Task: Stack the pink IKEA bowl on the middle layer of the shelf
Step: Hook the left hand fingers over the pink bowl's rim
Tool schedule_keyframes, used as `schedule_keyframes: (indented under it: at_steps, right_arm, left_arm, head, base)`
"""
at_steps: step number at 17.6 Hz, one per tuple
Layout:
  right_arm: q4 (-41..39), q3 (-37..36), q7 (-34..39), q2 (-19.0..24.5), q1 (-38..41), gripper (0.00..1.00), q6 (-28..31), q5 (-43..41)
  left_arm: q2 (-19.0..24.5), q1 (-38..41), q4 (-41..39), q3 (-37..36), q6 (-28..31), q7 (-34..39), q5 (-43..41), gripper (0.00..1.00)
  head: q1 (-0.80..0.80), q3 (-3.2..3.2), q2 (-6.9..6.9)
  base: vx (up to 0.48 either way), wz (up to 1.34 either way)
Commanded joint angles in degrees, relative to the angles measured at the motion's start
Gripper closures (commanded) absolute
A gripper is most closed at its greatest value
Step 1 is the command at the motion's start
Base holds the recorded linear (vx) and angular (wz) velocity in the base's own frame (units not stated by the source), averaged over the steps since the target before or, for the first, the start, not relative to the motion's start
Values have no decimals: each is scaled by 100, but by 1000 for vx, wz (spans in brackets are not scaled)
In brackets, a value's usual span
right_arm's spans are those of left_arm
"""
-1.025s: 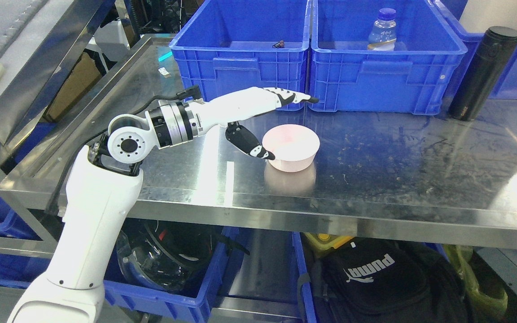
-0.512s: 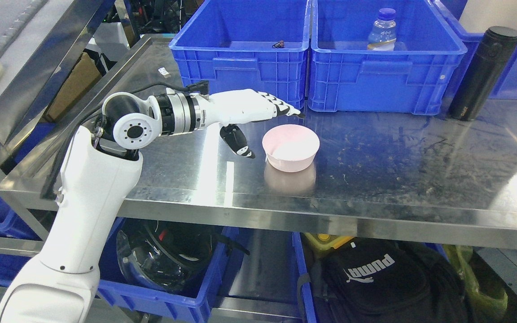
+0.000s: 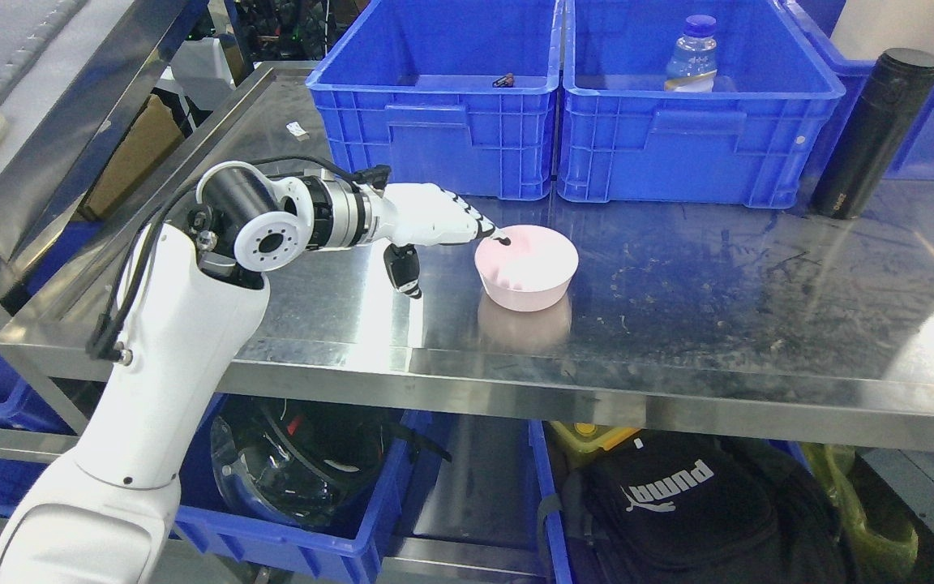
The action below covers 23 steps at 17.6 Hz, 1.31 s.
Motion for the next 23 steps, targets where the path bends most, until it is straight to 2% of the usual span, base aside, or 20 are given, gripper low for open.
schedule_keyframes:
  at_steps: [1, 4, 8, 13, 23]
  right_arm:
    - [-100, 0, 0, -100, 123, 0, 1, 0]
    - [-100, 0, 0, -100, 123, 0, 1, 0]
    - [-100, 0, 0, -100, 123, 0, 1, 0]
    - [-100, 0, 0, -100, 123, 0, 1, 0]
    - [-100, 0, 0, -100, 123, 0, 1, 0]
  left_arm:
    - [-871, 174, 191, -228, -5, -21, -460, 4]
    - [-1135, 262, 410, -220, -92, 67, -653, 7]
    - [-1232, 209, 753, -140, -383, 181, -750, 13]
    - [-1487, 60, 1140, -123, -629, 409, -909, 16]
    - [-1522, -28, 1844, -149, -814, 498, -1120, 29]
  head:
    - [0, 0, 0]
    - [0, 0, 0]
    - [0, 0, 0]
    - [0, 0, 0]
    - [0, 0, 0]
  base:
    - [0, 0]
    - [0, 0]
    - [0, 0]
    - [0, 0]
    - [0, 0]
